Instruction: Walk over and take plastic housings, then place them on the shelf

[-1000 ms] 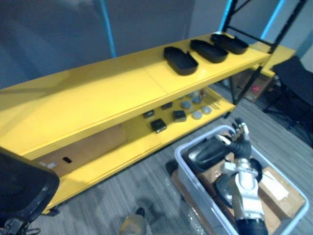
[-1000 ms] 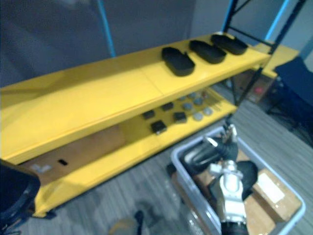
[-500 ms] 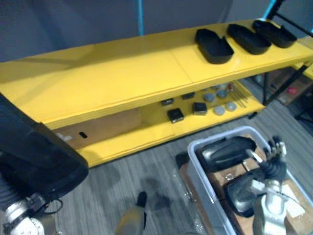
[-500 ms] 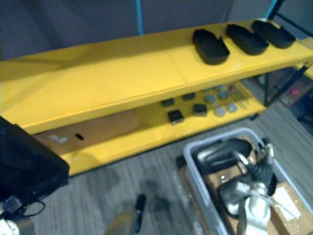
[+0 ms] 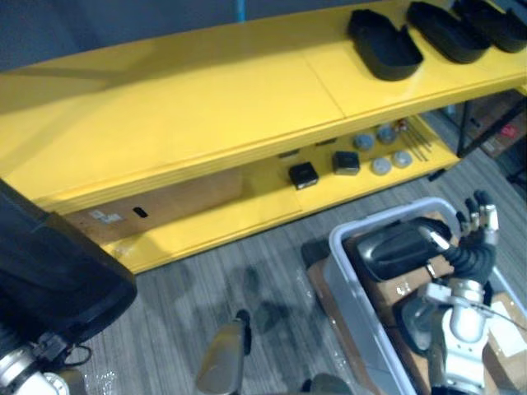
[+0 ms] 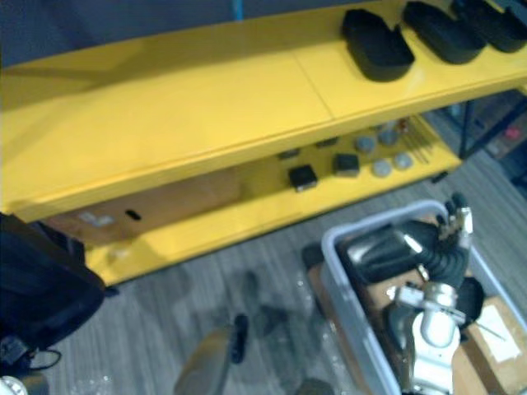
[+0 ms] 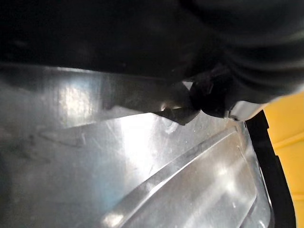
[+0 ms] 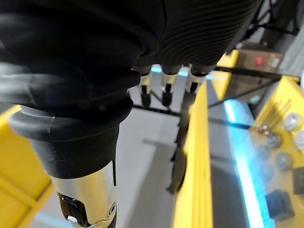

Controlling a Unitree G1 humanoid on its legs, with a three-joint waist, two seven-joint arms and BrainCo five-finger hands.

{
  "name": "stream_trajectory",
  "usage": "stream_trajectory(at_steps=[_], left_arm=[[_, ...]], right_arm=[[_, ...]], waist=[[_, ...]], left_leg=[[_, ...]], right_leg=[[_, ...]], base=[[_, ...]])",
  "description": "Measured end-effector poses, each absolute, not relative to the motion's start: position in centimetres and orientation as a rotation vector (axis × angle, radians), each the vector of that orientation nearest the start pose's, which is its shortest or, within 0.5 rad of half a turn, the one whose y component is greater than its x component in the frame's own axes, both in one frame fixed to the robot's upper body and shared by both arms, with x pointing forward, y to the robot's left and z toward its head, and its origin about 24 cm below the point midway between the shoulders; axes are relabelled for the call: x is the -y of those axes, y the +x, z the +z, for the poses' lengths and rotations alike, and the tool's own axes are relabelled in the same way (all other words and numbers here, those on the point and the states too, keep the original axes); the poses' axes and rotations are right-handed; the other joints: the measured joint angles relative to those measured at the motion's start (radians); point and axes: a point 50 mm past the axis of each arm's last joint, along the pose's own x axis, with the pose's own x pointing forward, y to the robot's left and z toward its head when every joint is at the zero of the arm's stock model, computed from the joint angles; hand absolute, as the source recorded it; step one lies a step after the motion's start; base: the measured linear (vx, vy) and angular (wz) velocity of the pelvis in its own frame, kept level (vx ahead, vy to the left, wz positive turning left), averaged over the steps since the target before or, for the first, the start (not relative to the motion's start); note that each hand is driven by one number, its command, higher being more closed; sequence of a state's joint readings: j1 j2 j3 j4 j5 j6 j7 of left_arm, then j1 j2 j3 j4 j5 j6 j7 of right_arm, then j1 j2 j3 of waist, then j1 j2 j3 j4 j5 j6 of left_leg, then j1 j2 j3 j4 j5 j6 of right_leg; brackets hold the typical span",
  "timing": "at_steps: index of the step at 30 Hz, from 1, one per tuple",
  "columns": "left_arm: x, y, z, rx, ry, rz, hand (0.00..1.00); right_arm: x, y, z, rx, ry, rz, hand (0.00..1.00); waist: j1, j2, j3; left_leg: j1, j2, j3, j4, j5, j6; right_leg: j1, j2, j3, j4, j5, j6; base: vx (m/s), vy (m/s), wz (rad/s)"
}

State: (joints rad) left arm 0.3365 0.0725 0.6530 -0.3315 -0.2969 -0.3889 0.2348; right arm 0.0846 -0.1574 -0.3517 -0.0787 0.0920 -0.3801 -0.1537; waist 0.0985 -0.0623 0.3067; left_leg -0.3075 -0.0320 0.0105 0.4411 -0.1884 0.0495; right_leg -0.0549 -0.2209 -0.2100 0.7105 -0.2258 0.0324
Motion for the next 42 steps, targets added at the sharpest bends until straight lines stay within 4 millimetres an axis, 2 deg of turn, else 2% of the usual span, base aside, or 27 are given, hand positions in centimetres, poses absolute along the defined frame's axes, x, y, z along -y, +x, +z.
stream_trajectory(at_steps=[2,3,4,6,8,9,10,11,12,13,14,15,16,17,22,26,30,34,37,42], left_arm=[[-31.8,11.3,11.7,0.543,0.085,0.885,1.00],[-31.6,11.7,12.1,0.565,0.079,0.869,1.00],[-31.4,12.1,12.5,0.590,0.066,0.857,1.00],[-31.2,12.5,12.7,0.609,0.058,0.850,1.00],[-30.8,13.1,12.7,0.614,0.037,0.831,1.00],[-30.5,13.4,12.7,0.613,0.030,0.818,1.00],[-30.3,13.6,12.7,0.613,0.024,0.808,1.00],[-30.0,13.9,12.6,0.607,0.038,0.791,1.00],[-29.8,14.1,12.8,0.609,0.056,0.773,1.00],[-29.7,14.2,12.9,0.611,0.056,0.761,1.00],[-29.3,14.4,12.5,0.600,0.034,0.755,1.00],[-29.1,14.3,12.3,0.591,0.028,0.751,1.00],[-29.0,14.4,12.3,0.589,0.025,0.745,1.00],[-28.9,14.4,12.6,0.602,0.025,0.735,1.00],[-28.4,14.6,12.9,0.620,0.025,0.720,1.00],[-28.4,14.7,12.9,0.613,0.045,0.732,1.00],[-28.4,14.7,12.7,0.597,0.084,0.753,1.00],[-28.6,14.9,12.4,0.573,0.127,0.732,1.00],[-28.6,15.4,12.2,0.524,0.143,0.655,1.00],[-29.0,18.2,12.1,0.412,0.199,0.478,1.00]], right_arm=[[26.7,21.1,9.7,0.448,-0.148,-0.487,0.00],[26.9,20.9,10.1,0.464,-0.165,-0.495,0.00],[27.2,20.5,10.4,0.480,-0.176,-0.510,0.00],[27.6,20.2,10.9,0.502,-0.190,-0.524,0.00],[28.1,20.0,11.5,0.528,-0.210,-0.533,0.00],[28.3,19.9,11.9,0.540,-0.220,-0.535,0.00],[28.4,19.8,11.9,0.543,-0.224,-0.538,0.00],[28.4,19.8,12.0,0.544,-0.225,-0.539,0.00],[28.3,19.8,11.9,0.541,-0.227,-0.526,0.00],[28.3,19.9,12.0,0.540,-0.233,-0.516,0.00],[28.5,20.2,12.4,0.550,-0.248,-0.497,0.00],[28.5,20.5,12.9,0.570,-0.257,-0.473,0.00],[28.6,20.5,13.2,0.577,-0.259,-0.467,0.00],[28.8,20.6,13.6,0.590,-0.271,-0.447,0.00],[28.4,20.5,14.3,0.648,-0.278,-0.427,0.00],[26.9,21.5,14.8,0.687,-0.237,-0.367,0.00],[25.4,22.3,14.8,0.698,-0.211,-0.309,0.00],[24.8,22.6,14.7,0.697,-0.190,-0.303,0.00],[24.8,22.6,14.7,0.695,-0.187,-0.311,0.00],[25.0,22.3,14.6,0.670,-0.191,-0.304,0.00]], waist=[[-0.004,0.007,0.002],[-0.007,0.017,-0.002],[-0.013,0.028,-0.008],[-0.024,0.036,-0.013],[-0.029,0.040,-0.017],[-0.034,0.039,-0.018],[-0.036,0.037,-0.019],[-0.036,0.027,-0.025],[-0.036,0.002,-0.040],[-0.035,-0.008,-0.049],[-0.022,0.026,-0.053],[-0.021,0.051,-0.063],[-0.024,0.063,-0.070],[-0.023,0.081,-0.082],[-0.027,0.091,-0.100],[-0.021,0.069,-0.132],[-0.018,0.069,-0.162],[-0.018,0.080,-0.171],[-0.029,0.088,-0.185],[-0.057,0.113,-0.201]], left_leg=[[0.062,0.001,-0.024,-0.042,0.005,-0.006],[0.097,0.002,-0.052,-0.067,0.005,-0.006],[0.123,0.002,-0.082,-0.088,0.006,-0.008],[0.148,0.003,-0.116,-0.105,0.007,-0.010],[0.178,0.005,-0.149,-0.121,0.003,-0.018],[0.189,0.005,-0.171,-0.119,-0.005,-0.030],[0.192,0.005,-0.177,-0.117,-0.010,-0.040],[0.202,0.004,-0.181,-0.110,-0.026,-0.066],[0.201,-0.005,-0.171,-0.088,-0.051,-0.097],[0.202,-0.009,-0.165,-0.076,-0.070,-0.104],[0.200,0.031,-0.167,-0.047,-0.096,-0.117],[0.203,0.059,-0.158,-0.054,-0.096,-0.118],[0.205,0.070,-0.154,-0.064,-0.096,-0.119],[0.243,0.095,-0.120,-0.127,-0.085,-0.134],[0.294,0.106,-0.081,-0.192,-0.070,-0.134],[0.307,0.103,-0.056,-0.208,-0.060,-0.133],[0.329,0.092,-0.056,-0.226,-0.052,-0.128],[0.347,0.088,-0.054,-0.227,-0.052,-0.128],[0.343,0.088,-0.051,-0.227,-0.052,-0.128],[0.356,0.092,0.000,-0.246,-0.045,-0.126]], right_leg=[[-0.027,0.022,0.005,0.018,-0.047,-0.004],[-0.041,0.047,0.005,-0.025,-0.059,-0.014],[-0.061,0.071,0.014,-0.086,-0.062,-0.015],[-0.093,0.083,0.032,-0.165,-0.061,-0.013],[-0.142,0.087,0.084,-0.260,-0.042,0.008],[-0.162,0.087,0.108,-0.310,-0.024,0.024],[-0.169,0.087,0.112,-0.336,-0.008,0.025],[-0.171,0.086,0.115,-0.387,0.060,0.021],[-0.157,0.080,0.117,-0.422,0.189,0.006],[-0.145,0.073,0.106,-0.433,0.199,0.046],[-0.114,0.106,0.095,-0.466,0.193,0.053],[-0.092,0.129,0.077,-0.497,0.196,0.047],[-0.084,0.138,0.069,-0.509,0.198,0.043],[-0.068,0.154,0.065,-0.524,0.197,0.033],[-0.016,0.160,0.064,-0.583,0.205,0.026],[-0.004,0.161,0.075,-0.631,0.235,0.029],[0.026,0.152,0.073,-0.663,0.247,0.035],[0.057,0.150,0.072,-0.693,0.262,0.037],[0.058,0.151,0.073,-0.709,0.274,0.035],[0.058,0.157,0.106,-0.745,0.308,0.033]], base=[[0.17,0.064,0.31],[0.01,0.041,0.59],[-0.02,0.048,0.67],[-0.09,0.053,0.70],[-0.10,0.011,0.68],[0.01,-0.076,0.50],[0.14,-0.159,0.66],[0.20,-0.229,0.68],[0.19,-0.264,0.66],[0.17,-0.295,0.38],[0.17,-0.275,0.15],[0.16,-0.239,0.11],[0.16,-0.213,0.14],[0.12,-0.141,0.09],[0.06,-0.037,-0.04],[0.02,0.021,-0.14],[0.00,0.006,-0.01],[0.00,0.000,0.00],[-0.02,-0.004,-0.03],[-0.05,-0.008,-0.21]])
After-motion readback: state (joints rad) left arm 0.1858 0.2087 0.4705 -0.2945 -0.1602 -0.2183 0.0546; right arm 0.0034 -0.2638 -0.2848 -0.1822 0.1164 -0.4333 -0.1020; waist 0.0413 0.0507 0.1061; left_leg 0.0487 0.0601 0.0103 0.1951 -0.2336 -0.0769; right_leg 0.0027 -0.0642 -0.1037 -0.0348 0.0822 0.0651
